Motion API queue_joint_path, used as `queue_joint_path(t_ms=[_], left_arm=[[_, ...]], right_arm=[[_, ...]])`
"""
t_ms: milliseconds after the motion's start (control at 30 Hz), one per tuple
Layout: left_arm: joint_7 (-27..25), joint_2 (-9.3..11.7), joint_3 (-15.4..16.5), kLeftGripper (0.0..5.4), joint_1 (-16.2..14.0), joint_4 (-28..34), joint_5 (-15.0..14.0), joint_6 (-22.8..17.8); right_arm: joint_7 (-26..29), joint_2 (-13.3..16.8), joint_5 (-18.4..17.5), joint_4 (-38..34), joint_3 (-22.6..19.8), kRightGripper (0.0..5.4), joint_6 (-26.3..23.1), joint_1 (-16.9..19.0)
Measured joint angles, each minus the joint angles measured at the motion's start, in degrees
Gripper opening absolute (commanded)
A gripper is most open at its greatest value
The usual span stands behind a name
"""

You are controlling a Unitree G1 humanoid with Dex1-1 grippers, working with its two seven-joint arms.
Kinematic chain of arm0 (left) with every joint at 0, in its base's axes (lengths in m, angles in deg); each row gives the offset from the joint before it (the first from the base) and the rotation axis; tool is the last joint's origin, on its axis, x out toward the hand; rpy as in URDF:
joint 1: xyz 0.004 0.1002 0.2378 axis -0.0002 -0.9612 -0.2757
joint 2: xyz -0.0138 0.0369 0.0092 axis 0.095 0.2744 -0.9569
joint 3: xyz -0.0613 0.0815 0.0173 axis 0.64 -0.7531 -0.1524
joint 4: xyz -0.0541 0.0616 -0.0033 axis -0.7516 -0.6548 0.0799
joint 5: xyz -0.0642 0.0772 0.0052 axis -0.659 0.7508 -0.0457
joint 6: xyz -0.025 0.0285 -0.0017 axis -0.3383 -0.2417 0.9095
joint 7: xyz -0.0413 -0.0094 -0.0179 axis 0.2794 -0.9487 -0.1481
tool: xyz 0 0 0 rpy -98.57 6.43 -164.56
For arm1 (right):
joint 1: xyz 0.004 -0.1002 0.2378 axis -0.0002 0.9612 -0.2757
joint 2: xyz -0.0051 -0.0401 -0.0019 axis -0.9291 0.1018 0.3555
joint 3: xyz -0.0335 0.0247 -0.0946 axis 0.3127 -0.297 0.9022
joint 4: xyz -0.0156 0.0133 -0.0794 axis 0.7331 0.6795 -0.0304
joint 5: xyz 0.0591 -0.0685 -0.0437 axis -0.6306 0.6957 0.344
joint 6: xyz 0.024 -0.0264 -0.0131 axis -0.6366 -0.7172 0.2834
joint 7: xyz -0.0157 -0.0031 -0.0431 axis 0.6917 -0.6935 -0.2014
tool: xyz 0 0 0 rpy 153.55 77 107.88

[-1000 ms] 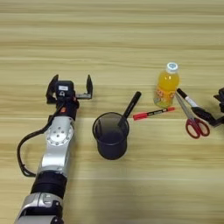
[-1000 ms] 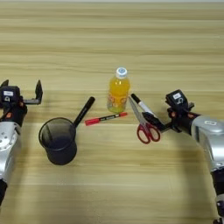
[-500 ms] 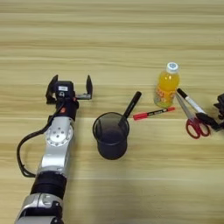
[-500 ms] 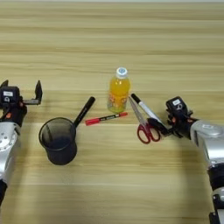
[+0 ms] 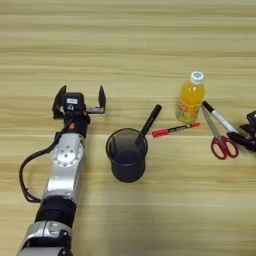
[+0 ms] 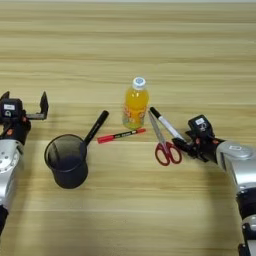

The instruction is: Move the objects on the table

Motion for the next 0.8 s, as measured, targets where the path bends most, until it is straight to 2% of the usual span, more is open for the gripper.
queue_joint_path(t_ms=[400,800], left_arm=[[0.00,0.00,0.01,5.40,0.01,0.00,0.00,0.00],[0.00,0.00,0.00,5.40,0.00,0.00,0.00,0.00]], right_arm=[[0.51,0.00,0.00,0.26,0.09,0.79,0.26,-0.05],[1.28,0.14,0.01,0.16,0.33,0.75,-0.23,-0.01]])
